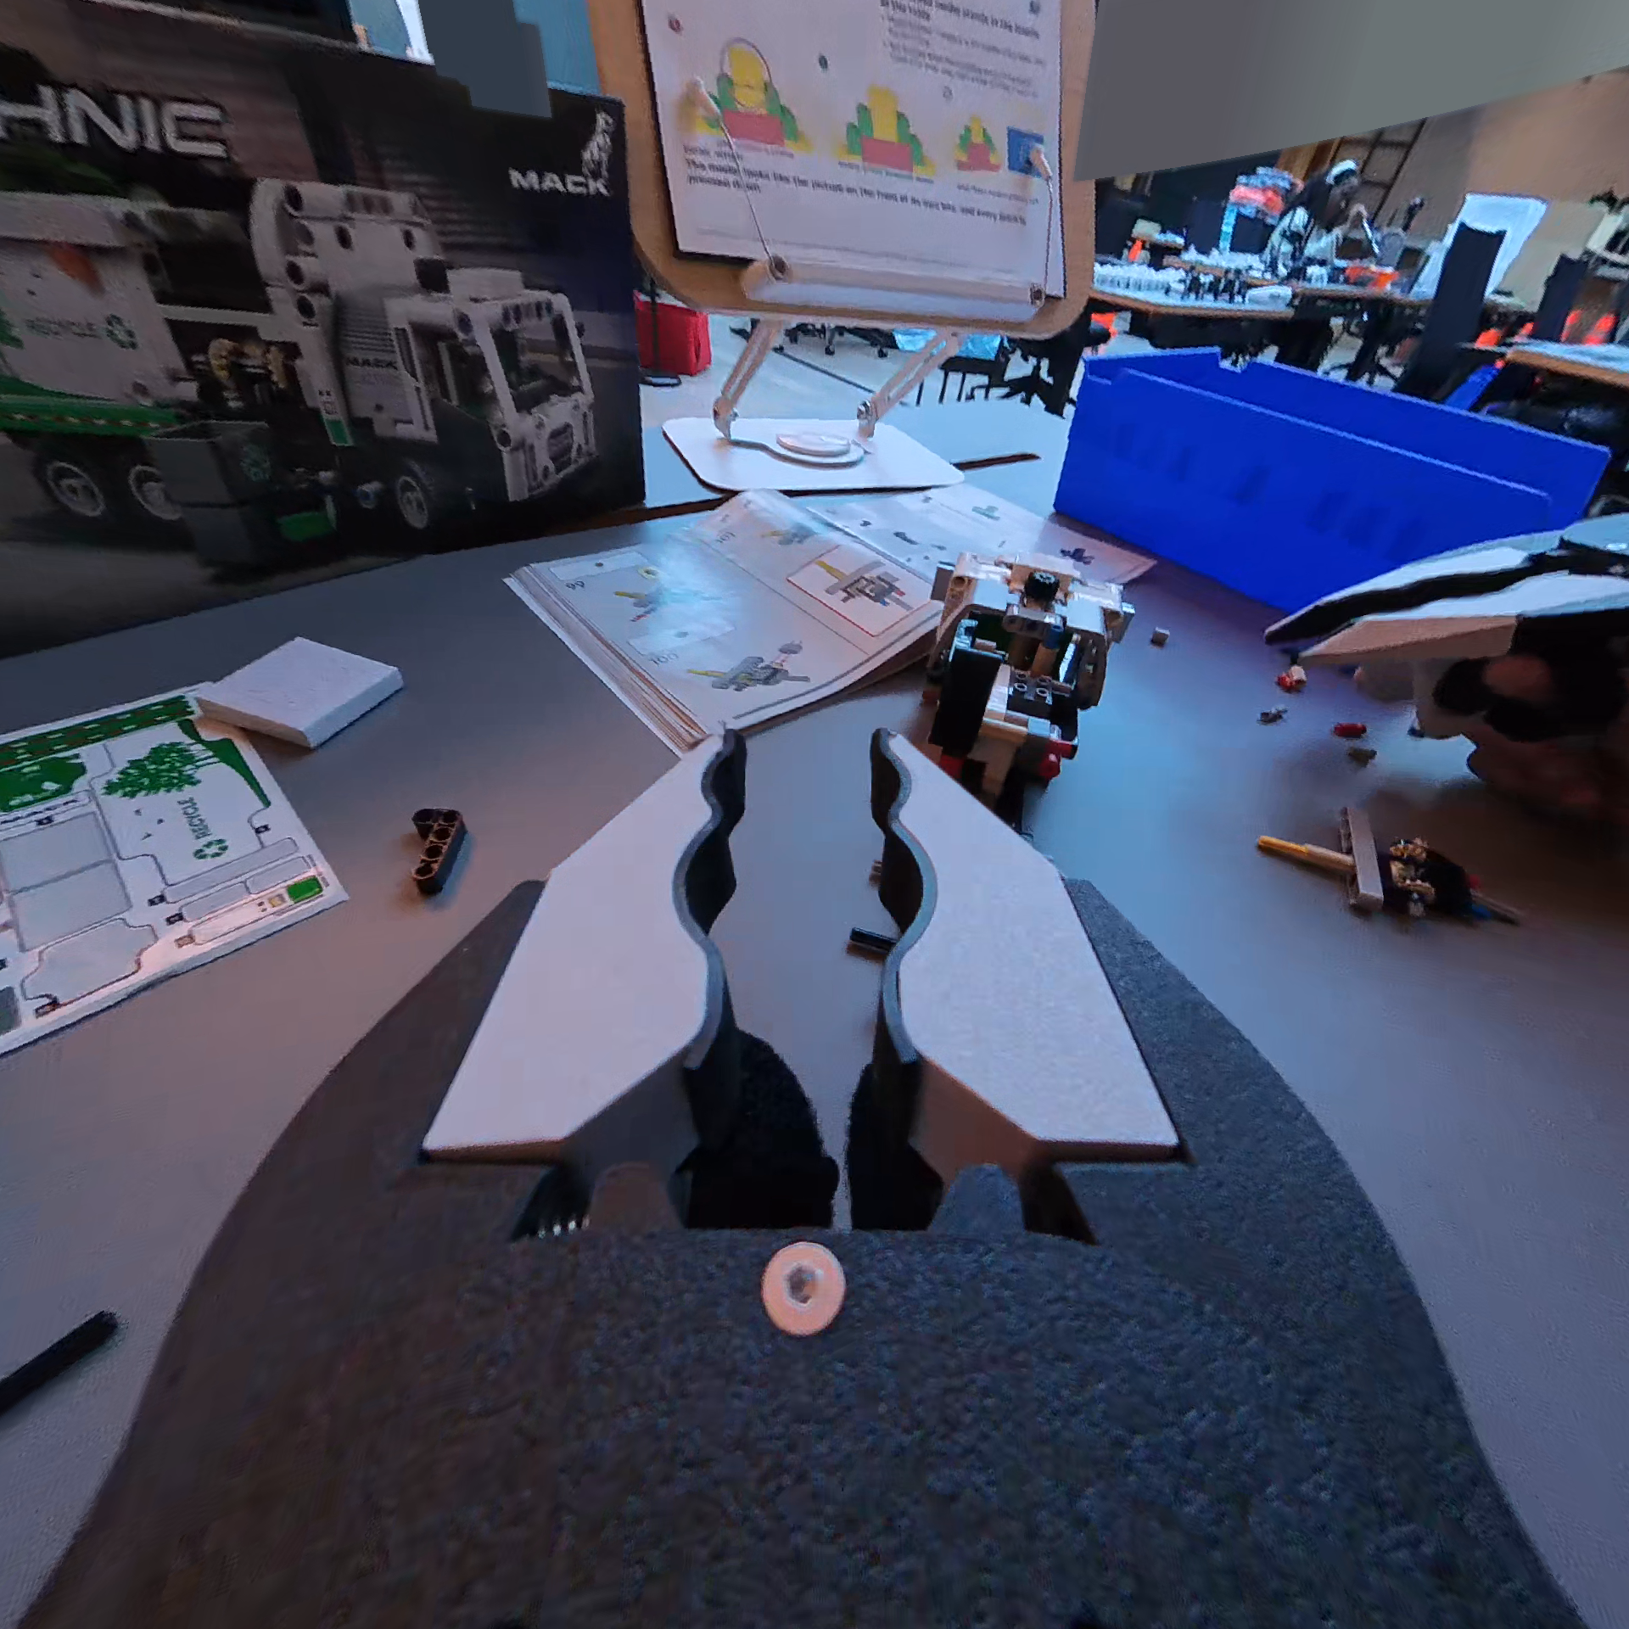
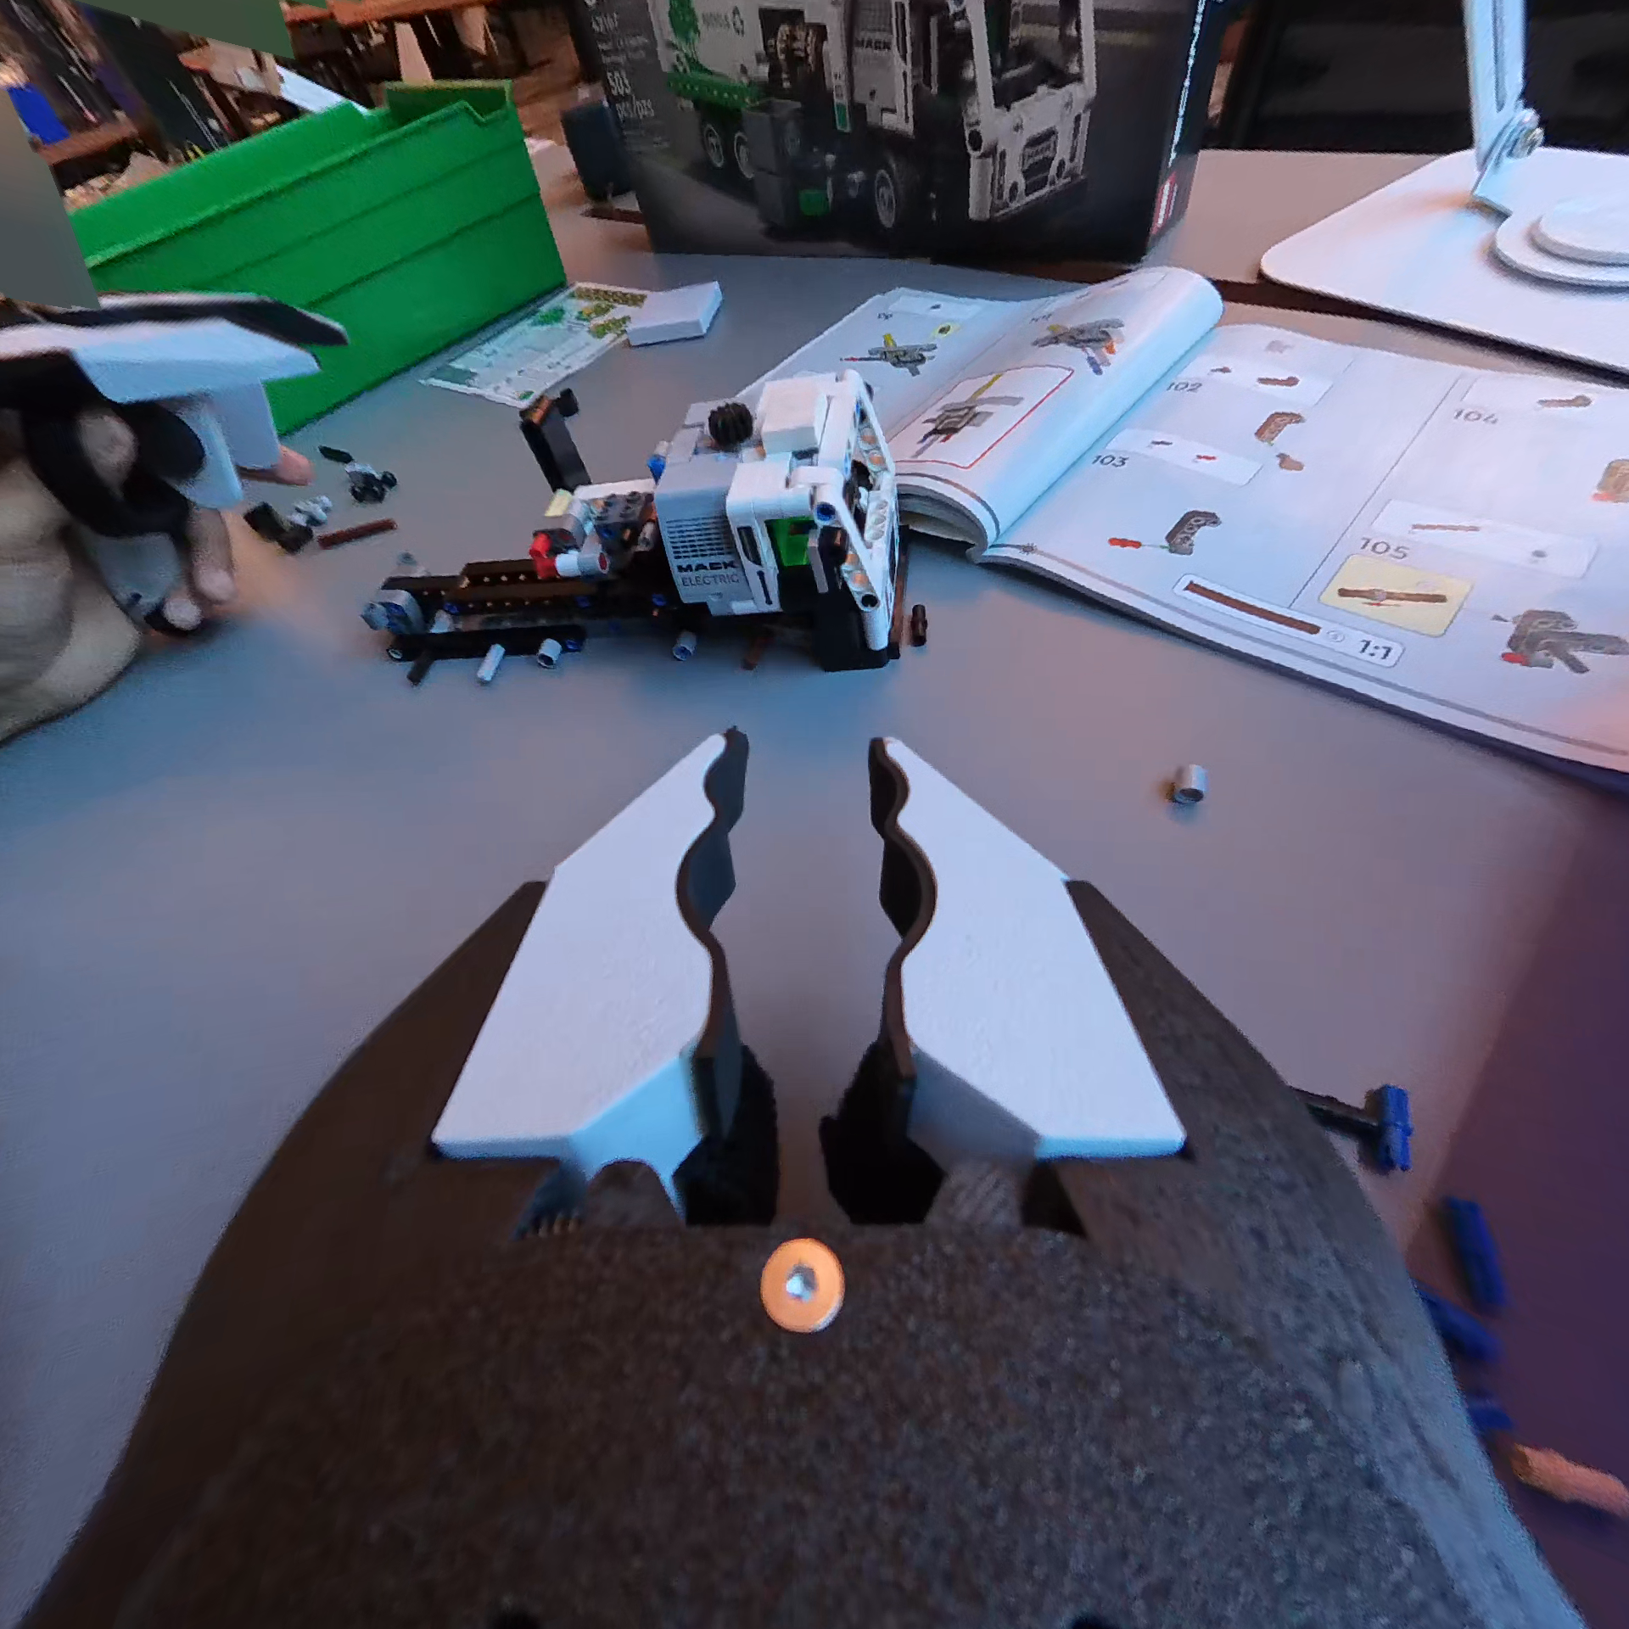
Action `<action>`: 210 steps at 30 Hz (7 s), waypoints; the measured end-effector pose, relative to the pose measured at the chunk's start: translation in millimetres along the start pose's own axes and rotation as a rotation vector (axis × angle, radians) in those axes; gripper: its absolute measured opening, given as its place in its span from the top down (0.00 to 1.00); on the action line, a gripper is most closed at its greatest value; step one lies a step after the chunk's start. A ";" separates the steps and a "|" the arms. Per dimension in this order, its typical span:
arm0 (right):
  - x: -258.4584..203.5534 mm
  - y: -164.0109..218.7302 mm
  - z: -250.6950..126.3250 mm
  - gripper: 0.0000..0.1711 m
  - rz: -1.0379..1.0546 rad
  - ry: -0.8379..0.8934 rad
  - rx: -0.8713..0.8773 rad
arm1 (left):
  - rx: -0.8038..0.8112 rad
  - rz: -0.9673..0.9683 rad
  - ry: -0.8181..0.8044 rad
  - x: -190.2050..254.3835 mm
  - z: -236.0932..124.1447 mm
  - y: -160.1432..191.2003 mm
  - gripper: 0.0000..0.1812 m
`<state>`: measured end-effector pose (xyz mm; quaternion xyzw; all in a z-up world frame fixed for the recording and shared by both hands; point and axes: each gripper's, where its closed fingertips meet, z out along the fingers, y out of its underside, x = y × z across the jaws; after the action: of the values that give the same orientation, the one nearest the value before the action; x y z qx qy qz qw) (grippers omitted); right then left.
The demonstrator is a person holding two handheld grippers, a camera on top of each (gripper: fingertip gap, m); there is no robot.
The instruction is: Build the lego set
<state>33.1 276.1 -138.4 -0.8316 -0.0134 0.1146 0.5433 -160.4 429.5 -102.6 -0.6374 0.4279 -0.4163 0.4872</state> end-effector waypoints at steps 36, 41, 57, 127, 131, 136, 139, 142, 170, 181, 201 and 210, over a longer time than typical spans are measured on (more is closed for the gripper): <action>-7.4 11.3 3.0 0.86 -0.075 -0.014 -0.074 | -0.717 0.290 -0.069 -108.8 -58.8 84.6 0.97; -7.0 12.3 4.3 0.86 -0.072 -0.018 -0.083 | -0.628 0.393 -0.123 -97.5 -55.4 57.3 0.97; -44.2 -6.5 -15.0 0.90 -0.135 -0.137 0.045 | -0.112 0.280 0.394 135.1 21.9 -6.5 0.97; -57.1 78.9 -35.6 0.93 -0.166 -0.185 -0.350 | -0.585 0.273 0.460 222.2 63.2 102.3 0.86; -57.0 78.1 -36.5 0.93 -0.141 -0.198 -0.346 | -0.586 0.276 0.470 223.3 62.2 102.5 0.85; -57.4 73.2 -39.5 0.88 -0.111 -0.234 -0.318 | -0.587 0.270 0.472 223.3 62.3 102.5 0.85; -60.6 72.6 -39.7 0.83 -0.129 -0.266 -0.316 | -0.587 0.268 0.463 222.2 62.9 102.3 0.86; -57.3 74.7 -38.6 0.84 -0.190 -0.239 -0.326 | -0.588 0.259 0.454 219.0 62.5 102.0 0.87; -112.3 1.9 -30.1 0.78 0.316 -0.774 -0.090 | -0.176 0.453 0.274 207.2 32.0 30.8 0.87; -135.9 -48.9 -52.2 0.96 0.159 -0.805 0.075 | 0.044 0.859 0.059 200.9 13.5 -31.8 0.88; -224.0 -63.4 -110.2 0.96 -0.045 -0.816 0.175 | 0.291 -0.483 1.018 273.2 -75.0 -78.3 0.93; -231.0 -61.5 -107.5 0.96 0.001 -0.733 0.191 | 0.345 -0.407 0.931 266.1 -82.0 -76.5 0.94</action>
<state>-163.3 170.6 -0.9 -0.6809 -0.1956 0.4057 0.5775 -151.0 166.8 17.1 -0.3660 0.3919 -0.8052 0.2532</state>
